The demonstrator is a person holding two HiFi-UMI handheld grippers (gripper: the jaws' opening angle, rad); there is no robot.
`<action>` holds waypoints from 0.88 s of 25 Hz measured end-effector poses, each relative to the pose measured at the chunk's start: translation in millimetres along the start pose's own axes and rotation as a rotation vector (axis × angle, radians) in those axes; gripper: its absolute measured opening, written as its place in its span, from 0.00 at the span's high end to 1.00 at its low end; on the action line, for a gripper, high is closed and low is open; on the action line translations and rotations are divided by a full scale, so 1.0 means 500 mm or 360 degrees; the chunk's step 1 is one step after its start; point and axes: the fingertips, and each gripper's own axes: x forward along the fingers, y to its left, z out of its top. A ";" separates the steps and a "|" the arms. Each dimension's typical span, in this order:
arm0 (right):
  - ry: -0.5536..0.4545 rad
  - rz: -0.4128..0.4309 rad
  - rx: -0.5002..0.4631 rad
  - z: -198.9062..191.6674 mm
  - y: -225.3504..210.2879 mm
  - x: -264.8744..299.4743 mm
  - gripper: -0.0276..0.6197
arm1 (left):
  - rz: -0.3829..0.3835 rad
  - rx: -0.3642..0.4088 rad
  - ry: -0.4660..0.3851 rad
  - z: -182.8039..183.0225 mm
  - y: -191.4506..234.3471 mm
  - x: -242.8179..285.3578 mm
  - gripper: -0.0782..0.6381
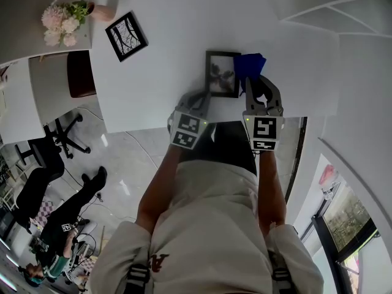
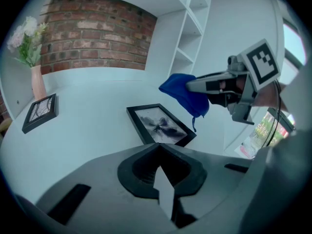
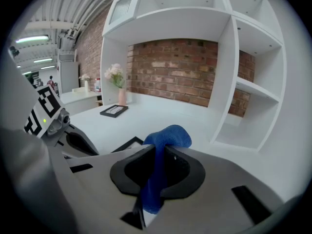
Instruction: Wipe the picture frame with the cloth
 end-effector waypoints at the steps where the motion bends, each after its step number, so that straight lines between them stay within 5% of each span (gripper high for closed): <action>1: -0.0018 0.0012 -0.0009 0.013 0.004 0.003 0.91 | 0.0000 -0.0001 0.0000 0.000 0.000 0.000 0.89; 22: -0.0087 0.0242 -0.0018 0.075 0.120 0.092 0.91 | 0.0005 0.0000 0.0011 0.001 -0.005 0.000 0.89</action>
